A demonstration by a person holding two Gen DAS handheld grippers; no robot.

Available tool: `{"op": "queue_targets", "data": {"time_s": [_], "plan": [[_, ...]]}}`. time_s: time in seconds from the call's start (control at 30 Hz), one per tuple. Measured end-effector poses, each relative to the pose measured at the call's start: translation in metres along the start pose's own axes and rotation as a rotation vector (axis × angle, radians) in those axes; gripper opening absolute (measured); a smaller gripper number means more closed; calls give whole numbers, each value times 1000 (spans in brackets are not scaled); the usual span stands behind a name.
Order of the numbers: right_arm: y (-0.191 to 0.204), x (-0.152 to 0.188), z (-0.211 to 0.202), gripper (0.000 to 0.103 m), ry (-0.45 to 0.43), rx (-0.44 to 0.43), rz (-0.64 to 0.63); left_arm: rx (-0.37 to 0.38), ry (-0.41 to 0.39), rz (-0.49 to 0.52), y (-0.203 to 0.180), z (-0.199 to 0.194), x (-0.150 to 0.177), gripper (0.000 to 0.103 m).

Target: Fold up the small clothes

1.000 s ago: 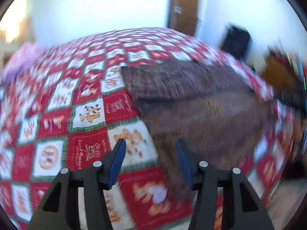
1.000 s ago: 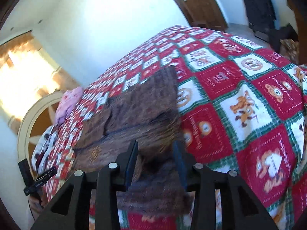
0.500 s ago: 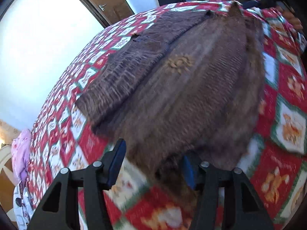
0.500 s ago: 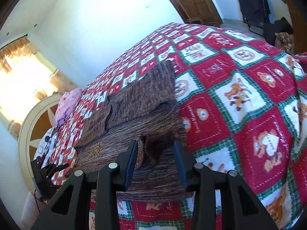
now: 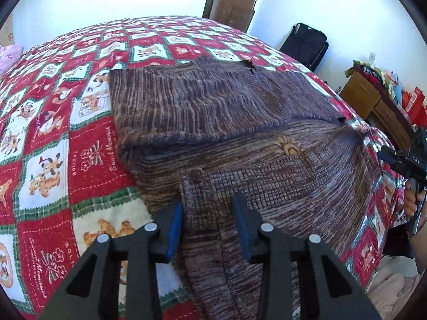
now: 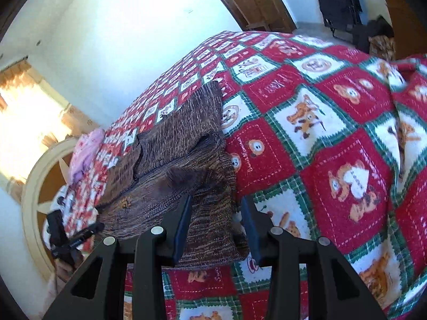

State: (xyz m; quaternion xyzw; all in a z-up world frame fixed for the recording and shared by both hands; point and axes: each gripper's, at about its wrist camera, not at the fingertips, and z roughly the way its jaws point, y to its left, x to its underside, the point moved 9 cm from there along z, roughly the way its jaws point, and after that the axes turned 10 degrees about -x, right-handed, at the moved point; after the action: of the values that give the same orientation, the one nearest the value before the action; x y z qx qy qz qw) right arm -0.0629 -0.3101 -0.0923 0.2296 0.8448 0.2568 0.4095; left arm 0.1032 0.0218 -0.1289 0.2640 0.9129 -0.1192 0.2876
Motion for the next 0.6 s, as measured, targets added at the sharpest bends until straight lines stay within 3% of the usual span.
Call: {"op": "queue_targets", "data": {"time_s": [0.13,0.4,0.53,0.6], "plan": [[8,-5,0,40,0,43,-103,21,-11,18,-8,2,-1,57],[9,-16,37,41,100,103,-270,-11,-50,0,-6,5,-2,56],[16,-24,66,41,112,120,-336,-11,-48,-58,1,5,-4,42],[23,-26,79,41,126,132,-389,2,-44,-71,2,5,-3,42]]}}
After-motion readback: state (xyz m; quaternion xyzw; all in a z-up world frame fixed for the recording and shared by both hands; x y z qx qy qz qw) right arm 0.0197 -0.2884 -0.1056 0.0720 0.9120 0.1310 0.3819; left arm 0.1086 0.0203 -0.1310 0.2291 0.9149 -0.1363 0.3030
